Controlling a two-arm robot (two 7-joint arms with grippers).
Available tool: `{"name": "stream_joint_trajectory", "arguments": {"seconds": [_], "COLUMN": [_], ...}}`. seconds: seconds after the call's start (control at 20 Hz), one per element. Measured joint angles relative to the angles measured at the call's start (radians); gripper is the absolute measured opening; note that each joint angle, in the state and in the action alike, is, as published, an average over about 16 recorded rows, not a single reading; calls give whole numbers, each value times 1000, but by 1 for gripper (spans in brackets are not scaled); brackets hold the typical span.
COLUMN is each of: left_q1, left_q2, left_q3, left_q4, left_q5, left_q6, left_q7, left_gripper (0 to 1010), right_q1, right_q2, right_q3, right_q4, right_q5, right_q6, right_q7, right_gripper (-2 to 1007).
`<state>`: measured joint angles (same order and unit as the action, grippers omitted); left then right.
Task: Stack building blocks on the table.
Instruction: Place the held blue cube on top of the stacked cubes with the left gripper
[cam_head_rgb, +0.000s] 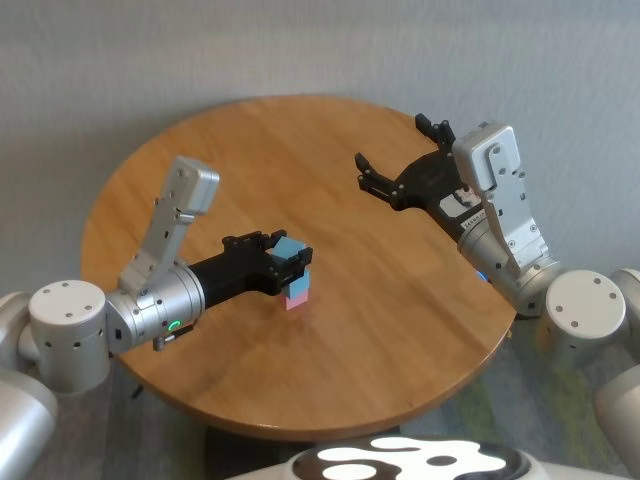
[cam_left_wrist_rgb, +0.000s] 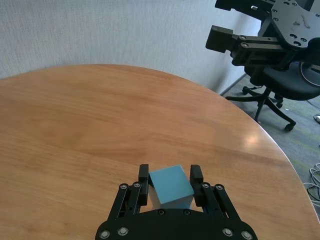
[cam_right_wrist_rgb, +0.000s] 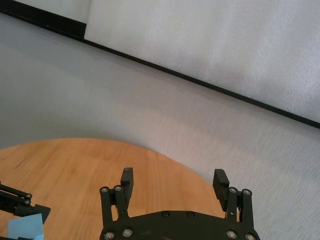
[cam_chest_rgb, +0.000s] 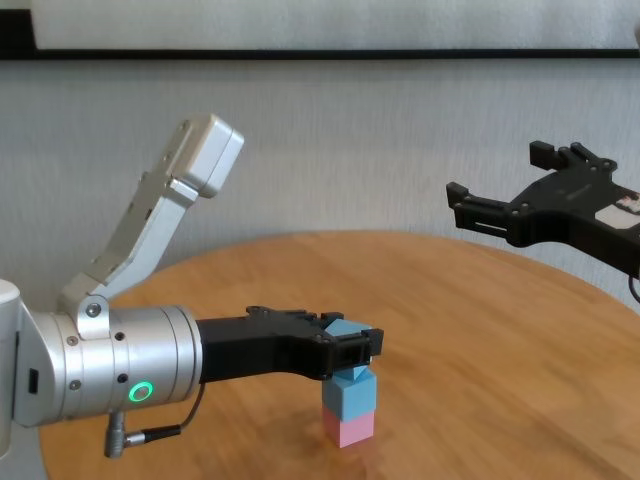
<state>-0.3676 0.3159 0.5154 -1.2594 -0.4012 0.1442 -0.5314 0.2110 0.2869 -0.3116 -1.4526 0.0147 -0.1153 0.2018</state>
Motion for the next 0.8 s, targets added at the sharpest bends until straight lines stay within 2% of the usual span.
{"name": "stream_joint_trajectory", "arguments": {"seconds": [0.4,0.8], "left_q1": [2,3], "left_q2": [0,1], "left_q3": [0,0], "left_q4": [-1,-4], "left_q5": [-1,0], "left_q6": [-4,-5], "left_q7": [5,6], "left_gripper": [565,746], "right_q1": [0,0], "right_q2": [0,0], "right_q3": [0,0], "right_q4": [0,0], "right_q5": [0,0], "right_q6": [0,0], "right_q7": [0,0], "right_gripper": [1005,1005]}}
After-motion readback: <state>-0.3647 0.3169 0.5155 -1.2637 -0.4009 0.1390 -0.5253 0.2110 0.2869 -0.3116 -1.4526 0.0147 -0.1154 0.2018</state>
